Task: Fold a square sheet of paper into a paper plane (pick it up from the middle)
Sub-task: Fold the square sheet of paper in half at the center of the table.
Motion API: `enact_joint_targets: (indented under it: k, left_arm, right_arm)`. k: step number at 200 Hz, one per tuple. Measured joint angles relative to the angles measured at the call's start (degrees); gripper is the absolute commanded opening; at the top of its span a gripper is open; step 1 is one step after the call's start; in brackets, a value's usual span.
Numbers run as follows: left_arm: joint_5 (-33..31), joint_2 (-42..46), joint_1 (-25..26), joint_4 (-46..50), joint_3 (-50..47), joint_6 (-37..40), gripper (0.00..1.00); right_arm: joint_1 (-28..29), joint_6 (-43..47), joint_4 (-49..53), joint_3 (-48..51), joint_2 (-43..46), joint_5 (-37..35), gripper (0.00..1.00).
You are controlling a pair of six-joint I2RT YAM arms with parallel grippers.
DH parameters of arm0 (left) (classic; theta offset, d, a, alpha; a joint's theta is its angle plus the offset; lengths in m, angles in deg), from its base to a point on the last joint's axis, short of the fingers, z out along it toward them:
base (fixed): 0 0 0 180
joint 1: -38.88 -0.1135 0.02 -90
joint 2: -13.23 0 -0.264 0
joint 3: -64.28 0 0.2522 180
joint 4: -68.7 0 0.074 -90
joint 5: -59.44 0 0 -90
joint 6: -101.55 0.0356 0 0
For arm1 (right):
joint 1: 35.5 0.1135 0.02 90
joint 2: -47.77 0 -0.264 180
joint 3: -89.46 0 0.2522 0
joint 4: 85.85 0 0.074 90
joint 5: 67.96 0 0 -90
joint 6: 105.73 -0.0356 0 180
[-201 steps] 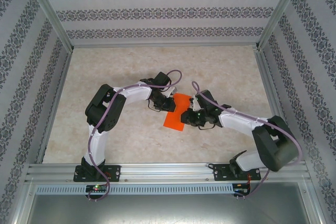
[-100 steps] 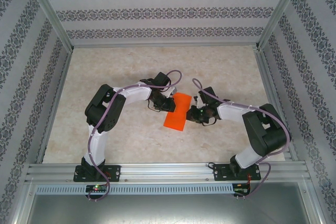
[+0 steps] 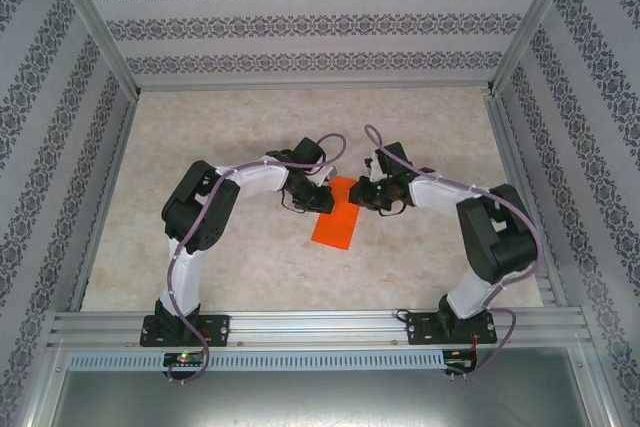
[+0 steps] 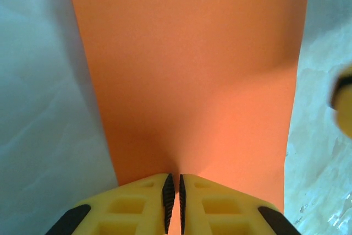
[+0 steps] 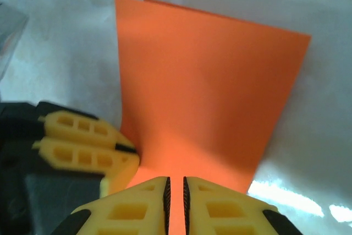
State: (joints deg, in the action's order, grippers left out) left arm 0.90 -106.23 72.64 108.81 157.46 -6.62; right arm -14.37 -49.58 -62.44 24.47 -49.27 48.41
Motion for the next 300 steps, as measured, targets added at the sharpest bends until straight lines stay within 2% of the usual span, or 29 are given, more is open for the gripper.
enact_joint_targets:
  k: [39, 120, 183, 214, 235, 300]
  left_arm:
    - [0.0, 0.0, 0.0, -0.02, -0.07, 0.02, 0.18]
    - [0.02, 0.07, 0.0, -0.17, -0.24, 0.02, 0.18]
    - [0.04, 0.15, 0.0, -0.22, -0.42, 0.02, 0.18]
    - [0.04, 0.15, 0.0, -0.22, -0.39, 0.02, 0.18]
    - [0.02, 0.15, 0.0, -0.17, -0.37, 0.02, 0.18]
    - [0.04, 0.15, 0.0, -0.15, -0.37, 0.02, 0.18]
  right_arm:
    - [-1.53, 2.25, -0.92, -1.6, -6.32, 0.59, 0.16]
    - [-8.2, 4.72, -1.7, -1.6, -6.62, 2.21, 0.17]
    - [-7.89, 4.37, -2.12, -5.25, -6.73, 1.57, 0.17]
    - [-6.71, 3.78, -5.31, -7.63, -9.94, 2.19, 0.17]
    - [-6.69, 3.8, -5.7, -7.78, -12.61, 2.56, 0.17]
    - [-8.2, 4.94, -4.83, -7.45, -11.91, 2.47, 0.2]
